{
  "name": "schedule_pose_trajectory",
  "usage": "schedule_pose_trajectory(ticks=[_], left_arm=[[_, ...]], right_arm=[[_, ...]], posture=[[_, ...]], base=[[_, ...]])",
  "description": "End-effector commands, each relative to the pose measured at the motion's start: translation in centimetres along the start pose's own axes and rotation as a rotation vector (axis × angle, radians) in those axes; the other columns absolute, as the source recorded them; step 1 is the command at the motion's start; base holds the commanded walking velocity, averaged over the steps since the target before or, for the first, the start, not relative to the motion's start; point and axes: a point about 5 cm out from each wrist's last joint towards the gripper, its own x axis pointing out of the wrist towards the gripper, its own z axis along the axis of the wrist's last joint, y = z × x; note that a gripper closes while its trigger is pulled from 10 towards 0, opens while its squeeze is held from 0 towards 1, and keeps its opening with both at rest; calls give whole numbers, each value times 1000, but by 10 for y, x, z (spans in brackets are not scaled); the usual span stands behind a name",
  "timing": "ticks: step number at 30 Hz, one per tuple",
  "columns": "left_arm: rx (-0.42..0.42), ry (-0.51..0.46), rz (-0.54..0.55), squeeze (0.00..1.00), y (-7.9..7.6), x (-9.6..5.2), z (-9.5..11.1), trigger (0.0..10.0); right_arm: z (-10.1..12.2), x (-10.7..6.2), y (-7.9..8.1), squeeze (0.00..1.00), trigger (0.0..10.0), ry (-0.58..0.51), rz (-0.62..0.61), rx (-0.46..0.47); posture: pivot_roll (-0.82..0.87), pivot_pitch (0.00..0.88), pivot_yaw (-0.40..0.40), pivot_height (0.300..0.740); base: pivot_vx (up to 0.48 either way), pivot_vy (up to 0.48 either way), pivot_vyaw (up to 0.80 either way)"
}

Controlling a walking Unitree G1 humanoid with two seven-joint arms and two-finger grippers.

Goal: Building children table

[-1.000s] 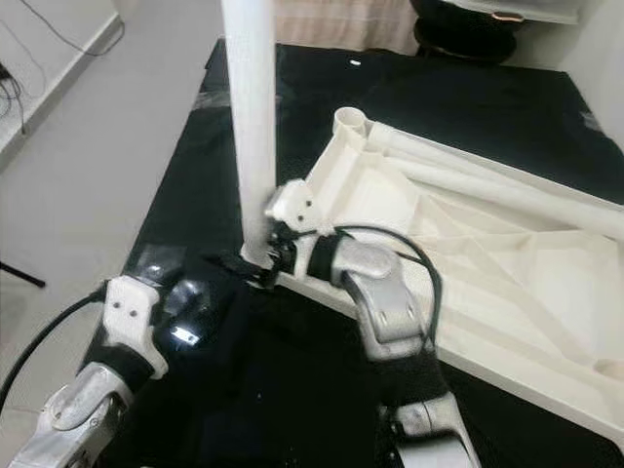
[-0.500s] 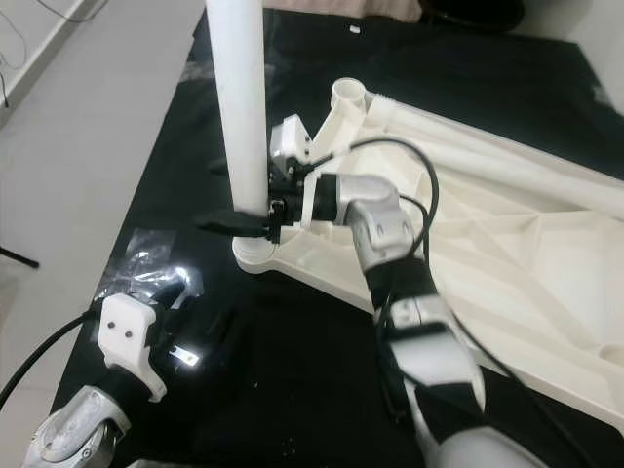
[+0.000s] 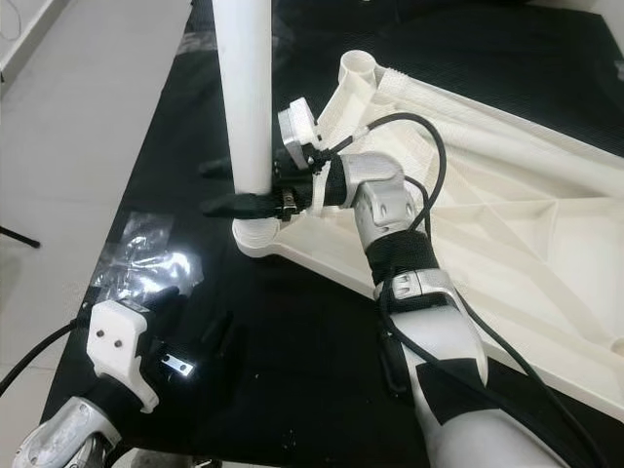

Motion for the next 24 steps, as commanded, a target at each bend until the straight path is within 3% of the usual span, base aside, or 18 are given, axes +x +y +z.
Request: schedule_pose_trajectory(ticks=[1,5,6,7,8,9,10,11,13,15,16,17,20,21,22,24], left_arm=[[-4,30,-13,0,0,-2,-4,10000],[-6,28,-14,0,1,1,-6,10000],[-6,26,-15,0,2,3,-7,10000],[-6,26,-15,0,2,3,-7,10000],[-8,23,-16,0,2,4,-7,10000],[-8,23,-16,0,2,4,-7,10000],[-8,22,-18,0,4,8,-9,10000],[-8,22,-18,0,4,8,-9,10000],[-11,19,-26,0,8,13,-10,10000],[-11,19,-26,0,8,13,-10,10000],[-12,19,-35,0,9,17,-11,10000],[-13,21,-38,0,11,20,-13,10000],[-13,25,-33,0,15,25,-17,10000],[-12,24,-25,0,17,28,-18,10000],[-8,20,-16,0,19,29,-18,10000],[-4,16,-7,0,21,30,-18,10000]], right_arm=[[-10,-5,8,0,0,-22,-34,13],[-16,-9,16,0,0,0,-117,-26],[-25,-11,25,0,0,30,-217,3],[-25,-11,25,0,0,30,-217,3],[-41,-8,40,0,0,88,-384,44],[-41,-8,40,0,0,88,-384,44],[-67,-9,59,0,0,219,-797,106],[-67,-9,59,0,0,219,-797,106],[-92,-3,101,0,0,348,-1111,168],[-92,-3,101,0,0,348,-1111,168],[-98,3,115,0,0,380,-1177,177],[-98,10,117,0,0,381,-1185,150],[-100,19,109,0,0,353,-1188,146],[-102,21,105,0,1294,361,-1168,153],[-101,21,103,0,10000,345,-1163,167],[-100,20,100,0,10000,332,-1146,176]], posture=[[198,349,-74,740],[165,333,-80,740],[145,321,-85,740],[145,321,-85,740],[138,315,-86,740],[138,315,-86,740],[112,294,-76,740],[112,294,-76,740],[81,277,-62,740],[81,277,-62,740],[81,261,-59,740],[83,228,-55,740],[87,199,-58,740],[91,189,-62,740],[93,190,-62,740],[91,188,-64,740]], base=[[0,0,0],[0,0,0],[0,0,0],[0,0,0],[0,0,0],[0,0,0],[0,0,0],[0,0,0],[0,0,0],[0,0,0],[0,0,0],[0,0,0],[0,0,0],[0,0,0],[0,0,0],[0,0,0]])
